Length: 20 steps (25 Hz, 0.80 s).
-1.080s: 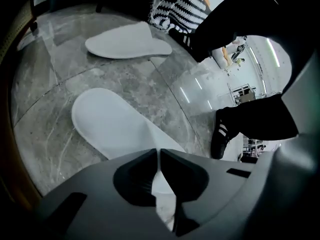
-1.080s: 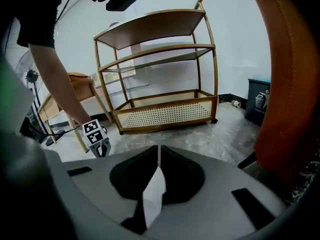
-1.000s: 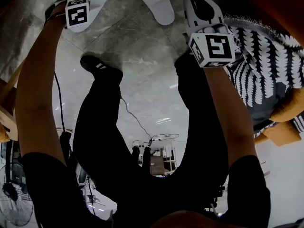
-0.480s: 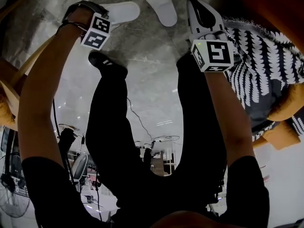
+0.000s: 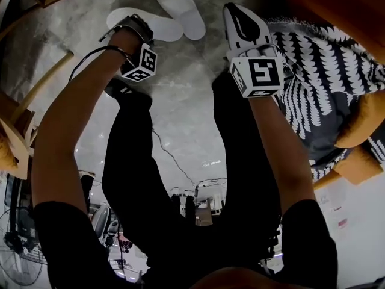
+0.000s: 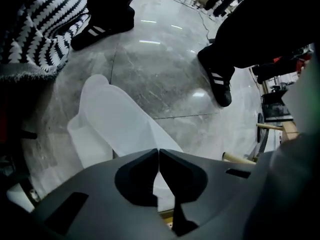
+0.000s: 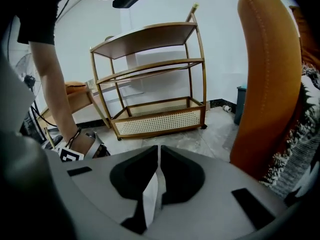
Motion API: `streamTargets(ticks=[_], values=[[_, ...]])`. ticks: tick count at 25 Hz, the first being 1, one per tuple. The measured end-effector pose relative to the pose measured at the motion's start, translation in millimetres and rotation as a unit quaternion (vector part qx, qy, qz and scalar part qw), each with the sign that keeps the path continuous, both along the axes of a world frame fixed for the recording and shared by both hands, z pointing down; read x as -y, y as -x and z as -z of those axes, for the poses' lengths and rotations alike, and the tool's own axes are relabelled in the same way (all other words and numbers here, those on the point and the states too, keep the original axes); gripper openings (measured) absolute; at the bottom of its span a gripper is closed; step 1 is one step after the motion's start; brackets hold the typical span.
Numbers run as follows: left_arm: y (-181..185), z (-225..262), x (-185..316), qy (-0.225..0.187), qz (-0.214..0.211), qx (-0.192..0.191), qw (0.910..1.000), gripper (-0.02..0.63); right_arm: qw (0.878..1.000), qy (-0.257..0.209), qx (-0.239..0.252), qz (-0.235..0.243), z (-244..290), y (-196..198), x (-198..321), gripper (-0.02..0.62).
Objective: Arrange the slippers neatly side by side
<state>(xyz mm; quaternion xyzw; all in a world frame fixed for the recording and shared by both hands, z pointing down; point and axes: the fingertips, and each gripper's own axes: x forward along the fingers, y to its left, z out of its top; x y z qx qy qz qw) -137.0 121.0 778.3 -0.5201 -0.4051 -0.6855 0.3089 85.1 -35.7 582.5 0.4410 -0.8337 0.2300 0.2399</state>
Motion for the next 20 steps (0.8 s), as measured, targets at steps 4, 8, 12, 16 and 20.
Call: streamTargets(ticks=[4, 8, 12, 16, 20], values=[[-20, -10, -10, -0.003, -0.064, -0.002, 0.9980, 0.018, 1.000, -0.003, -0.002, -0.013, -3, -17, -4, 0.043], [-30, -9, -16, 0.000, -0.118, 0.001, 0.9931, 0.018, 0.999, -0.002, 0.001, -0.032, -6, -27, -11, 0.043], [-26, -13, -10, -0.009, -0.169, 0.017, 0.9855, 0.018, 0.999, -0.007, 0.008, -0.039, -8, -28, -13, 0.043], [-17, -26, -5, -0.016, -0.185, 0.034, 0.9820, 0.018, 0.998, -0.012, 0.014, -0.053, -10, -29, -14, 0.043], [-24, -33, -11, -0.023, -0.203, 0.032, 0.9783, 0.018, 0.998, -0.011, 0.016, -0.062, -14, -38, -20, 0.043]])
